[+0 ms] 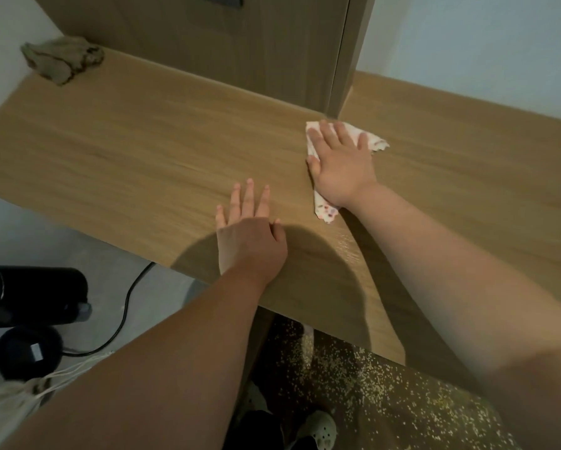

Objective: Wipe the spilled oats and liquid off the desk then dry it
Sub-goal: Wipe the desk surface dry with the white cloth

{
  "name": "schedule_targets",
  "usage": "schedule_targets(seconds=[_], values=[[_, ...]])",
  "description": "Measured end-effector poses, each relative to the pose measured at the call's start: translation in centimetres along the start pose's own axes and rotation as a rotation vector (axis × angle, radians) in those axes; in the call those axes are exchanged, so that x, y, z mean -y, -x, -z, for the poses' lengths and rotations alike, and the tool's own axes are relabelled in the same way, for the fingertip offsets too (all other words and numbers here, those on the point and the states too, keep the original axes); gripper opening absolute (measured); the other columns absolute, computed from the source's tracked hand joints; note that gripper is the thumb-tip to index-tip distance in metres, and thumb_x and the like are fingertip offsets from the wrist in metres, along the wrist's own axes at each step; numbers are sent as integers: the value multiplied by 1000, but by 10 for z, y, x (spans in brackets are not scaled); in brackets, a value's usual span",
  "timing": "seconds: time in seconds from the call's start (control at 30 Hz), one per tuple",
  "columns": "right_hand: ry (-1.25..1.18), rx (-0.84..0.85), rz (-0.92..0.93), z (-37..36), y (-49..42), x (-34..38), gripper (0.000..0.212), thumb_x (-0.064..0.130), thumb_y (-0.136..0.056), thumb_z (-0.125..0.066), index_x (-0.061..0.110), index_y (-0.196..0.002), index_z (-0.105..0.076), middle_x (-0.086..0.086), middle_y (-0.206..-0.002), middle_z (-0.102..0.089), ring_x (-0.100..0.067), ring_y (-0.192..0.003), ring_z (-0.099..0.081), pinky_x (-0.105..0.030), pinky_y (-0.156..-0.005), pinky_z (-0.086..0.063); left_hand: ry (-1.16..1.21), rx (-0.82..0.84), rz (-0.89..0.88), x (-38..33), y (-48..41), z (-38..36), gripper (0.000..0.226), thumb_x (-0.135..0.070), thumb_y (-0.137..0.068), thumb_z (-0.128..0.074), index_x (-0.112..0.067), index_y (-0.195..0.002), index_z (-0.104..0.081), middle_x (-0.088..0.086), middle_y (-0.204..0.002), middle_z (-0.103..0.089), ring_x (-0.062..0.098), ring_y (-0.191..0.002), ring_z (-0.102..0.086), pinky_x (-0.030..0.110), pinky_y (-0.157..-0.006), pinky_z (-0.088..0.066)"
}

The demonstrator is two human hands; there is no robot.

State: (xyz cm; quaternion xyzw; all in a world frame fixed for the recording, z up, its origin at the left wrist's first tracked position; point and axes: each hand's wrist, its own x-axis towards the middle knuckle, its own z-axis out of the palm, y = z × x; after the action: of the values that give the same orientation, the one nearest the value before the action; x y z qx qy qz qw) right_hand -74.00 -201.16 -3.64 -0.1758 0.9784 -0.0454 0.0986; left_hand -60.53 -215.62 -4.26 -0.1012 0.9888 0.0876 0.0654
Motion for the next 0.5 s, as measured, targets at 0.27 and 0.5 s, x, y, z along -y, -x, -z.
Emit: schedule_targets(seconds=[0.27, 0.5], values=[[51, 16, 259, -1, 53, -37, 55, 40, -104, -20, 28, -157, -10, 0, -164, -4, -21, -151, 0, -49, -120, 0, 0, 1, 3, 0, -1, 1, 61, -40, -101, -26, -27, -156, -4, 1, -164, 5, 20, -151, 7, 46, -122, 0], [-3, -33, -109, -5, 40, -32, 58, 41, -103, -20, 21, -157, -11, -6, -165, -3, -29, -151, -1, -55, -119, -3, -19, -12, 7, 0, 0, -1, 62, -37, -100, -29, -27, -156, -5, 1, -164, 4, 20, -151, 6, 46, -122, 0]])
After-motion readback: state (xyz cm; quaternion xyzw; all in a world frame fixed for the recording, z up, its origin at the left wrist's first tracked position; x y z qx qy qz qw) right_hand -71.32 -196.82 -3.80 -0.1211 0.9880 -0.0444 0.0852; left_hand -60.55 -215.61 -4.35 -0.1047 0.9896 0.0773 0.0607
